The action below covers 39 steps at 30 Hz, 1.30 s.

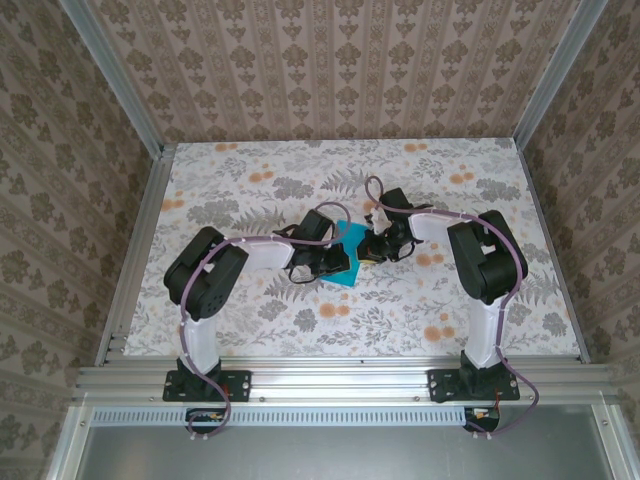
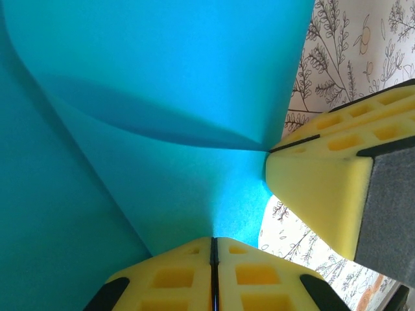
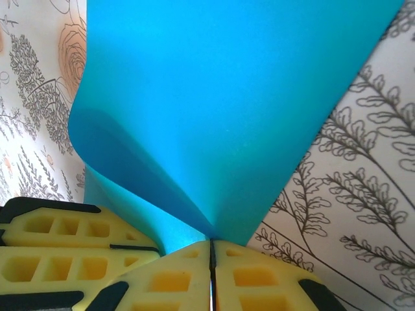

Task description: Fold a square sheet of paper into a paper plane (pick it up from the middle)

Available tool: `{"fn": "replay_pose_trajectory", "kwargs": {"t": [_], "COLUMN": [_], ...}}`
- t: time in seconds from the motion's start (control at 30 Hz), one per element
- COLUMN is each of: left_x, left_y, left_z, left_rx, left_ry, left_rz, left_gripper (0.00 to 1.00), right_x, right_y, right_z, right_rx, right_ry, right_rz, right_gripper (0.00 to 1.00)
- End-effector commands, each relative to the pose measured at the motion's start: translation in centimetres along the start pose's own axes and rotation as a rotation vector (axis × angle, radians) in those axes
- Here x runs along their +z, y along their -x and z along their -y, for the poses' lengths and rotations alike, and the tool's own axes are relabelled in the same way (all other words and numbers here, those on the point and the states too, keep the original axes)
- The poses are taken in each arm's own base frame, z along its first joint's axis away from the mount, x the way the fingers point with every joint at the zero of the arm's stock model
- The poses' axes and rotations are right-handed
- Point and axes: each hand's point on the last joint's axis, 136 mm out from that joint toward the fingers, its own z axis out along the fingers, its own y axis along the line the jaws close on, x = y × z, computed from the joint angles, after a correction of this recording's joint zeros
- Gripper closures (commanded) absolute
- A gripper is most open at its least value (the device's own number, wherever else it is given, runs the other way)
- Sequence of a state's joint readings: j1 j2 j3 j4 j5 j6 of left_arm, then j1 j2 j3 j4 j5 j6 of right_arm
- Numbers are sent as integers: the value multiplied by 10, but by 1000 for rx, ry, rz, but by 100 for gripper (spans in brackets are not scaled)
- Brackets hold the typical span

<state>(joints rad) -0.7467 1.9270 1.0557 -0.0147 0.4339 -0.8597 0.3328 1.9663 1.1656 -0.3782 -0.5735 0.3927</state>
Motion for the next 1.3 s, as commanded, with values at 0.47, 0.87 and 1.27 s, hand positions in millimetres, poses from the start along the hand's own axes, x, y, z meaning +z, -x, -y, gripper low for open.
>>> {"fn": "replay_pose_trajectory", "kwargs": {"t": [0.47,0.87,1.27], "left_x": [6,4,-29], "left_y": [-12,-10,29], "left_z": [-22,-21,34], "left_rx": [-38,-43,13], "left_ry": [109,115,-91], "left_rz": [-45,-36,120], "left_gripper": [90,91,85], "right_x": [-21,11,21], "right_y": [-2,-20,-35], "right_z": [-21,0,20], "right_rx": [-35,29,34], "right_ry": [-69,-93,-149], "right_rz": [95,-14,-71], "right_gripper": [82,87,88]}}
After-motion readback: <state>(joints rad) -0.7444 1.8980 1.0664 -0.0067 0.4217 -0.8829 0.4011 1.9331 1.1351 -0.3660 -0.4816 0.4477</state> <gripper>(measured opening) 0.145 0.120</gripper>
